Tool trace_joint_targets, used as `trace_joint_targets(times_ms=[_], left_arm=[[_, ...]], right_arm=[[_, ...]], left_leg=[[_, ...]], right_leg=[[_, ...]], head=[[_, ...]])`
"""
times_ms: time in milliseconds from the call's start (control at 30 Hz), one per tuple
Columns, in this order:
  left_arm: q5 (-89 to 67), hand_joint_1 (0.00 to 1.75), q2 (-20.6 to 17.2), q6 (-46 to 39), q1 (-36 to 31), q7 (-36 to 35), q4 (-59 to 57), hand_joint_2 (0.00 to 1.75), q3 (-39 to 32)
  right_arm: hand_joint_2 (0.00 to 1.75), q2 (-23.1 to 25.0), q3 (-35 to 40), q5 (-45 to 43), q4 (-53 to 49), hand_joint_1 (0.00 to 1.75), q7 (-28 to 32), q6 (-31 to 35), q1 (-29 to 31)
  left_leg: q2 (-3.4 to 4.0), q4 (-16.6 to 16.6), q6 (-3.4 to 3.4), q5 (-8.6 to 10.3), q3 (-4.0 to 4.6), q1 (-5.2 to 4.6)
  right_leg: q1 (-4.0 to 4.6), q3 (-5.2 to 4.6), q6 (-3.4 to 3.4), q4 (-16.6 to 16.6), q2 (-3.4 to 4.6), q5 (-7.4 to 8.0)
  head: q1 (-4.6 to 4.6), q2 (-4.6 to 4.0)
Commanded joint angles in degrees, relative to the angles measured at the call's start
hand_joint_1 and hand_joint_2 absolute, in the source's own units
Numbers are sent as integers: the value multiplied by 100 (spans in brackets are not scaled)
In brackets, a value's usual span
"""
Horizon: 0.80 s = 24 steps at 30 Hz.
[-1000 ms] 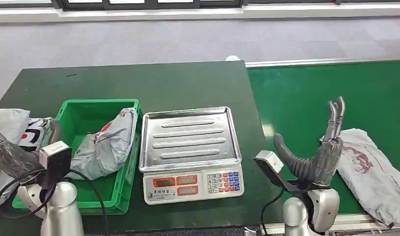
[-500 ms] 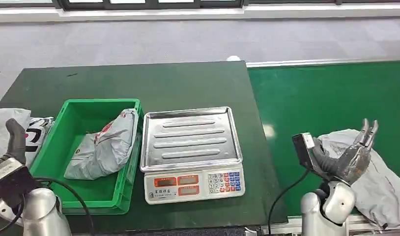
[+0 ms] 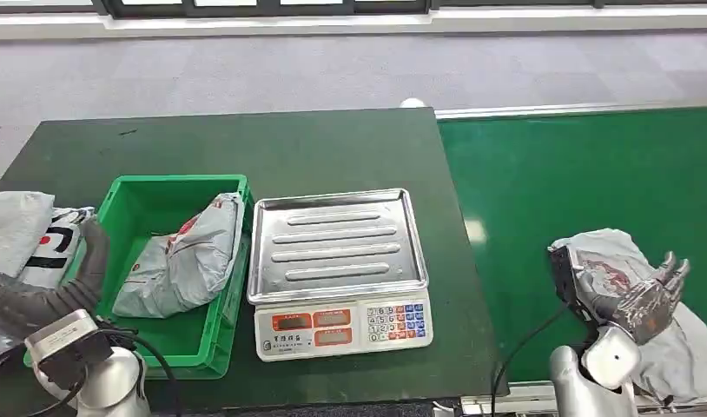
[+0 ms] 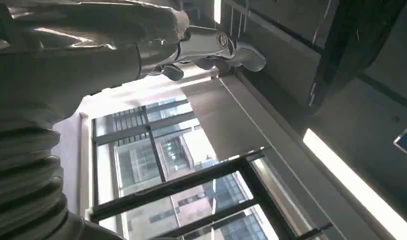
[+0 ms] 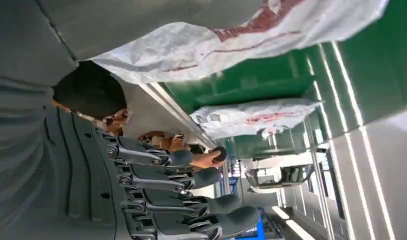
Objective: Moved the parcel from conveyor to table for the left to box.
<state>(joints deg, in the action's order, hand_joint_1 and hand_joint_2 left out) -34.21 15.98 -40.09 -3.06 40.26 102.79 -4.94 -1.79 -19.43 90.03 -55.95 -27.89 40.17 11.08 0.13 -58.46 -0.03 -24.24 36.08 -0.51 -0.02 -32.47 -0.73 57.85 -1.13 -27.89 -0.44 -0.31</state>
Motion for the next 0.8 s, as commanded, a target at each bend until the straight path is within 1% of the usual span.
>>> trace_joint_targets(times_ms=[33, 133, 167, 200, 233, 267, 300, 433, 467, 500, 633, 800], left_arm=[[-41, 0, 402, 9, 481, -26, -829, 175, 689], [-67, 0, 402, 9, 466, -26, -940, 175, 709], [-295, 0, 402, 9, 455, -26, -997, 175, 490], [-386, 0, 402, 9, 411, -26, -1002, 175, 250], [-386, 0, 402, 9, 411, -26, -1002, 175, 250], [-275, 0, 402, 9, 402, -26, -1019, 175, 254], [-275, 0, 402, 9, 402, -26, -1019, 175, 254], [-275, 0, 402, 9, 402, -26, -1019, 175, 254], [-201, 0, 402, 9, 404, -26, -1014, 175, 235], [-124, 0, 402, 9, 411, -26, -1045, 175, 218], [-160, 0, 402, 9, 432, -26, -1180, 175, 161], [-194, 0, 402, 9, 440, -26, -1182, 175, 162]], right_arm=[[175, -382, -758, -3, 2007, 0, 64, -17, 582], [175, -404, -933, -15, 2223, 0, 115, -17, 630], [175, -434, -979, -3, 2365, 0, 87, -17, 662], [175, -481, -985, -3, 2593, 0, 25, -17, 716], [175, -481, -985, -3, 2593, 0, 25, -17, 716], [175, -557, -938, -3, 3000, 0, -81, -17, 803], [175, -557, -938, -3, 3000, 0, -81, -17, 803], [175, -557, -938, -3, 3000, 0, -81, -17, 803], [175, -603, -912, -3, 3296, 0, -142, -22, 896], [175, -654, -822, -3, 3483, 0, -321, -167, 931], [175, -662, -979, -3, 3688, 0, -351, -486, 966], [175, -673, -994, -3, 3715, 0, -357, -513, 973]], left_leg=[[-6, 12, -2, 0, -20, -3], [-13, 25, -3, 1, -33, -2], [-5, 11, -1, -2, -20, -2], [1, 22, -3, -2, -32, -3], [8, 16, -3, -4, -26, -3], [8, 10, -2, -4, -20, -2], [10, 18, -4, -4, -30, -2], [12, 17, -6, -3, -26, -3], [12, 12, -4, -4, -20, -4], [13, 17, -6, -4, -23, -4], [13, 13, -4, -5, -22, -1], [11, 12, -3, -5, -21, 0]], right_leg=[[-5, 21, 8, -15, 1, 0], [-6, 39, 13, -32, -2, 2], [-4, 23, 9, -16, 1, -1], [-7, 32, 12, -27, 11, 2], [-5, 25, 10, -20, 16, 1], [-3, 19, 7, -13, 15, 1], [-4, 30, 10, -23, 19, 2], [-5, 22, 10, -20, 25, 3], [-5, 16, 8, -13, 22, 1], [-6, 19, 11, -18, 26, 2], [-3, 20, 9, -16, 22, 2], [-1, 21, 9, -16, 19, 1]], head=[[0, 0], [0, 0], [0, 0], [0, 0], [0, 0], [0, 0], [0, 0], [0, 0], [0, 0], [0, 0], [0, 0], [0, 0]])
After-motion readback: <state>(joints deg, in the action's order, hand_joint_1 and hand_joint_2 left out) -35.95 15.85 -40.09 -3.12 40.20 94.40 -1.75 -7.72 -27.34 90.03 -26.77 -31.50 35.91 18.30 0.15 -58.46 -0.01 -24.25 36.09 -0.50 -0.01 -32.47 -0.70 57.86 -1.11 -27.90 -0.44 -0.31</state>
